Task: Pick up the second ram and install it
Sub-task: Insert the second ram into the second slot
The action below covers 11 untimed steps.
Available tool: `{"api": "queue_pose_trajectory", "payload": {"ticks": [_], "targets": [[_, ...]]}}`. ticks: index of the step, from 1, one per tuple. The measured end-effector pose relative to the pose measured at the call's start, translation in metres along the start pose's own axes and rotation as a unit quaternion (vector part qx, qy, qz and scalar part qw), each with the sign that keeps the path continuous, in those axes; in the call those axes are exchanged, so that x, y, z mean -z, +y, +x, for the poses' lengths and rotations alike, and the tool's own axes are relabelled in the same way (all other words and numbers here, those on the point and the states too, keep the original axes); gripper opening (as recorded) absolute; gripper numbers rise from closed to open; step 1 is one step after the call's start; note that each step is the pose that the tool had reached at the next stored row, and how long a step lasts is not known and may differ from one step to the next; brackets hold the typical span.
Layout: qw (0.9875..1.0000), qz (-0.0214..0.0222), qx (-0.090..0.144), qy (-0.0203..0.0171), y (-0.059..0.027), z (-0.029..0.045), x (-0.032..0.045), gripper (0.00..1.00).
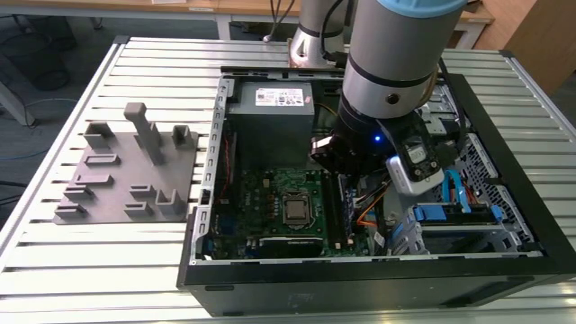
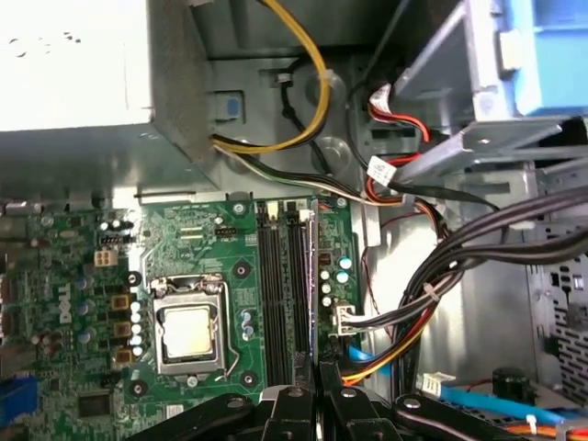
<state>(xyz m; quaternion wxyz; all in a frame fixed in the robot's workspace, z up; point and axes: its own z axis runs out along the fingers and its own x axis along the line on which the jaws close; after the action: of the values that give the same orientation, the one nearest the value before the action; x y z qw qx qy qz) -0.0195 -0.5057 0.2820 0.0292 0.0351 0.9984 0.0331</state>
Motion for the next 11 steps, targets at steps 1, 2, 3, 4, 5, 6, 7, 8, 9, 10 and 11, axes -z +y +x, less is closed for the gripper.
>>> {"api": "queue_pose_trajectory", "payload": {"ticks": [1, 2, 3, 4, 5, 6, 7, 8, 9, 10, 11], "targets": [[1.0, -0.0005, 0.008, 0.0006, 0.0, 0.0, 0.0, 0.14], [0.9999, -0.0009, 0.016, 0.0011, 0.0, 0.0, -0.0001, 0.14], [0.9998, -0.0011, 0.019, 0.0013, 0.0, 0.0, -0.0001, 0.14], [0.9998, -0.0012, 0.019, 0.0013, 0.0, -0.0001, -0.0001, 0.14], [0.9998, -0.0012, 0.019, 0.0013, 0.0, -0.0001, -0.0001, 0.14], [0.9998, -0.0011, 0.019, 0.0013, 0.0, -0.0001, -0.0001, 0.14], [0.9998, -0.0012, 0.02, 0.0013, 0.0, 0.0, -0.0001, 0.14], [0.9998, -0.0012, 0.02, 0.0013, 0.0, 0.0, -0.0001, 0.14], [0.9998, -0.0012, 0.02, 0.0013, 0.0, 0.0, -0.0001, 0.14], [0.9998, -0.0009, 0.02, 0.0014, -0.0001, 0.0, -0.0001, 0.14], [0.9998, -0.0009, 0.02, 0.0013, -0.0001, 0.0, -0.0001, 0.14]]}}
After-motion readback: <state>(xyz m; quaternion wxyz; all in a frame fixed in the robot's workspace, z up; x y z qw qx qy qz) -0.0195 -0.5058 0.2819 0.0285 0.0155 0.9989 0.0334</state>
